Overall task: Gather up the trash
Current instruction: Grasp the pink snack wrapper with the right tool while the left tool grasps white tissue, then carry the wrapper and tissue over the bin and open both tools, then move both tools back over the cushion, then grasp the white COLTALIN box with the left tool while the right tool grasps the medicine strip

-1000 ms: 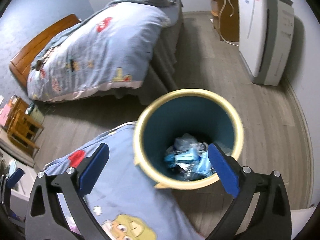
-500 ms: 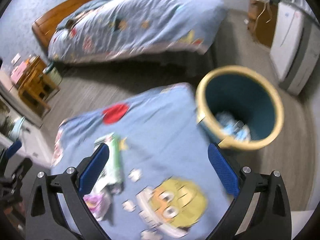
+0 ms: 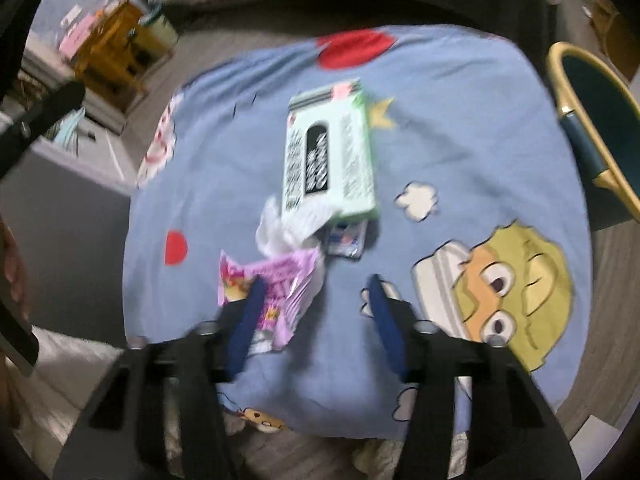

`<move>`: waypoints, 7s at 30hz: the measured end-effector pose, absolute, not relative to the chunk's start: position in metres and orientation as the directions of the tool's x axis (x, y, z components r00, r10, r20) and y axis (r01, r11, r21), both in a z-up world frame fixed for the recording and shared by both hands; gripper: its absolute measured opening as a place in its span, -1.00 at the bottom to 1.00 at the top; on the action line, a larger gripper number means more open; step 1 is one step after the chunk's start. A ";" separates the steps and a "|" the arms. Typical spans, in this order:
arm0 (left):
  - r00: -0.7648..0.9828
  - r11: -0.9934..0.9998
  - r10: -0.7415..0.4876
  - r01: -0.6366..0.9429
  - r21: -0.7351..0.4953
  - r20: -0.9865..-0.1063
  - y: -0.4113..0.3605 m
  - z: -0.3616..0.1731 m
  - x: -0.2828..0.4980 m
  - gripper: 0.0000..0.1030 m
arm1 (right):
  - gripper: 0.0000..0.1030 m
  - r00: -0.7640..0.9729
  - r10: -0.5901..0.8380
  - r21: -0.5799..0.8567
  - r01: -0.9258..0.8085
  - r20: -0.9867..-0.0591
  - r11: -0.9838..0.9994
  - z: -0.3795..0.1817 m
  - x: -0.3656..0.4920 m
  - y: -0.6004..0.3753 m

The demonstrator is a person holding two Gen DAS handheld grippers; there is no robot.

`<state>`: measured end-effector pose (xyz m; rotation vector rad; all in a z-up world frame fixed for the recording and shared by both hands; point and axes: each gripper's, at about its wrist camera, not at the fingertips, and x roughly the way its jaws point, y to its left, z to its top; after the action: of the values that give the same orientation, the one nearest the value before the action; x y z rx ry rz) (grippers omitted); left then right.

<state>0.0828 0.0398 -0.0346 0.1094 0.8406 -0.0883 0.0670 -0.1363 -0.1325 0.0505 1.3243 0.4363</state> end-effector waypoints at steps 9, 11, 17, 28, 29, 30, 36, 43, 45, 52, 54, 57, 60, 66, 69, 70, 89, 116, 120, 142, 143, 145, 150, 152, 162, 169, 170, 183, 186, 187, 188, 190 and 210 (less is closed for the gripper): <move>0.645 0.989 -0.055 0.142 0.049 -0.763 0.034 -0.041 0.086 0.86 | -0.85 0.253 0.376 0.296 -0.304 -0.891 0.906 -0.100 0.070 -0.141; 0.632 0.989 -0.065 0.146 0.036 -0.772 0.032 -0.044 0.087 0.86 | -0.85 0.308 0.370 0.288 -0.281 -0.877 0.915 -0.084 0.075 -0.153; 0.565 0.980 -0.122 0.198 -0.010 -0.816 0.011 -0.065 0.088 0.86 | -0.85 0.483 0.275 0.221 -0.167 -0.831 0.961 -0.043 0.096 -0.199; 0.428 0.923 -0.152 0.383 0.027 -0.891 -0.068 -0.130 0.075 0.33 | -0.85 0.523 0.299 0.302 -0.082 -0.798 0.950 -0.035 0.110 -0.242; 0.413 0.918 -0.157 0.395 0.021 -0.897 -0.072 -0.134 0.074 0.22 | -0.85 0.524 0.301 0.303 -0.085 -0.796 0.949 -0.035 0.110 -0.242; 0.387 0.910 -0.161 0.414 0.015 -0.908 -0.077 -0.140 0.073 0.15 | -0.85 0.525 0.302 0.303 -0.086 -0.796 0.949 -0.034 0.110 -0.241; 0.333 0.890 -0.171 0.456 0.000 -0.927 -0.080 -0.148 0.073 -0.72 | -0.85 0.530 0.312 0.311 -0.094 -0.789 0.946 -0.032 0.108 -0.243; 0.438 0.919 -0.201 0.393 -0.014 -0.876 -0.062 -0.111 0.082 -0.90 | -0.85 0.563 0.319 0.316 -0.107 -0.762 0.943 -0.016 0.107 -0.247; 0.471 0.926 -0.215 0.377 -0.025 -0.855 -0.057 -0.097 0.084 -0.90 | -0.85 0.572 0.318 0.314 -0.109 -0.756 0.943 -0.011 0.106 -0.249; 0.583 0.925 -0.220 0.378 0.022 -0.782 -0.057 -0.055 0.084 -0.90 | -0.85 0.627 0.290 0.304 -0.089 -0.723 0.949 0.012 0.107 -0.269; 0.604 0.926 -0.219 0.376 0.031 -0.767 -0.057 -0.046 0.085 -0.90 | -0.85 0.642 0.284 0.310 -0.075 -0.712 0.948 0.017 0.109 -0.278; 0.609 0.930 -0.229 0.367 0.014 -0.760 -0.059 -0.042 0.088 -0.90 | -0.85 0.657 0.281 0.328 -0.054 -0.700 0.943 0.023 0.110 -0.293; 0.616 0.926 -0.217 0.375 0.040 -0.757 -0.064 -0.038 0.092 -0.90 | -0.85 0.671 0.274 0.339 -0.036 -0.689 0.940 0.027 0.114 -0.309; 0.611 0.917 -0.213 0.395 0.060 -0.762 -0.079 -0.039 0.103 -0.90 | -0.85 0.693 0.225 0.306 -0.007 -0.685 0.952 0.033 0.128 -0.339; 0.606 0.910 -0.219 0.410 0.065 -0.765 -0.090 -0.039 0.108 -0.90 | -0.85 0.697 0.205 0.308 0.024 -0.687 0.951 0.031 0.135 -0.361; 0.605 0.906 -0.219 0.417 0.070 -0.766 -0.094 -0.040 0.111 -0.90 | -0.85 0.695 0.204 0.314 0.033 -0.689 0.949 0.029 0.138 -0.367; 0.547 0.841 -0.349 0.541 0.002 -0.761 -0.195 -0.042 0.155 -0.90 | -0.85 0.631 0.069 0.310 0.281 -0.773 0.908 -0.029 0.167 -0.476; 0.529 0.845 -0.365 0.534 -0.034 -0.766 -0.313 -0.078 0.256 -0.90 | -0.84 0.516 -0.013 0.261 0.454 -0.856 0.852 -0.097 0.182 -0.505; 0.524 0.849 -0.383 0.524 -0.066 -0.761 -0.309 -0.082 0.261 -0.65 | -0.84 0.530 0.011 0.288 0.443 -0.848 0.849 -0.097 0.184 -0.506; 0.588 0.875 -0.341 0.484 -0.018 -0.734 -0.243 -0.050 0.214 0.80 | 0.80 0.596 0.027 0.306 0.372 -0.802 0.876 -0.070 0.189 -0.480; 0.590 0.880 -0.337 0.475 -0.021 -0.734 -0.235 -0.047 0.211 0.82 | 0.87 0.606 0.026 0.305 0.363 -0.795 0.881 -0.067 0.188 -0.477; 0.598 0.894 -0.322 0.448 -0.027 -0.734 -0.214 -0.041 0.202 0.85 | 0.89 0.618 0.026 0.296 0.339 -0.785 0.893 -0.058 0.188 -0.468; 0.626 0.924 -0.261 0.382 -0.004 -0.735 -0.159 -0.025 0.176 0.86 | 0.89 0.639 0.006 0.248 0.290 -0.769 0.924 -0.040 0.186 -0.446; 0.640 0.931 -0.234 0.365 0.022 -0.732 -0.141 -0.020 0.166 0.87 | 0.89 0.643 0.007 0.238 0.273 -0.765 0.932 -0.034 0.184 -0.432; 0.683 0.974 -0.124 0.221 0.041 -0.719 -0.038 -0.017 0.114 0.88 | 0.89 0.653 0.079 0.176 0.084 -0.753 0.981 -0.009 0.171 -0.334; 0.686 0.982 -0.093 0.182 0.047 -0.722 0.003 -0.029 0.103 0.88 | 0.89 0.619 0.153 0.193 -0.004 -0.770 0.981 -0.013 0.156 -0.264; 0.685 0.983 -0.086 0.177 0.051 -0.723 0.008 -0.030 0.103 0.88 | 0.89 0.613 0.150 0.177 -0.017 -0.776 0.984 -0.015 0.155 -0.253; 0.645 0.979 -0.080 0.195 0.062 -0.760 0.018 -0.064 0.125 0.89 | 0.89 0.492 0.070 0.105 0.044 -0.868 0.993 -0.079 0.157 -0.219; 0.610 0.980 -0.096 0.198 0.034 -0.786 0.007 -0.084 0.131 0.89 | 0.89 0.485 0.072 0.133 0.093 -0.871 0.987 -0.085 0.162 -0.232; 0.589 0.979 -0.103 0.203 0.023 -0.802 0.002 -0.092 0.133 0.89 | 0.89 0.486 0.076 0.144 0.105 -0.871 0.984 -0.086 0.163 -0.235; 0.569 0.978 -0.110 0.209 0.014 -0.815 -0.003 -0.101 0.134 0.89 | 0.89 0.486 0.081 0.155 0.115 -0.870 0.981 -0.086 0.164 -0.238; 0.533 0.974 -0.114 0.225 0.011 -0.839 -0.016 -0.118 0.138 0.89 | 0.89 0.486 0.091 0.173 0.125 -0.869 0.977 -0.088 0.166 -0.242; 0.349 0.973 -0.202 0.177 -0.148 -0.915 -0.048 -0.182 0.166 0.64 | 0.89 0.506 0.095 0.158 0.084 -0.857 0.984 -0.086 0.180 -0.260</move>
<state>0.1664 -0.0481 -0.1825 -0.0242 1.1893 -0.2458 0.1802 -0.2598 -0.0861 0.1885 1.0416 0.0069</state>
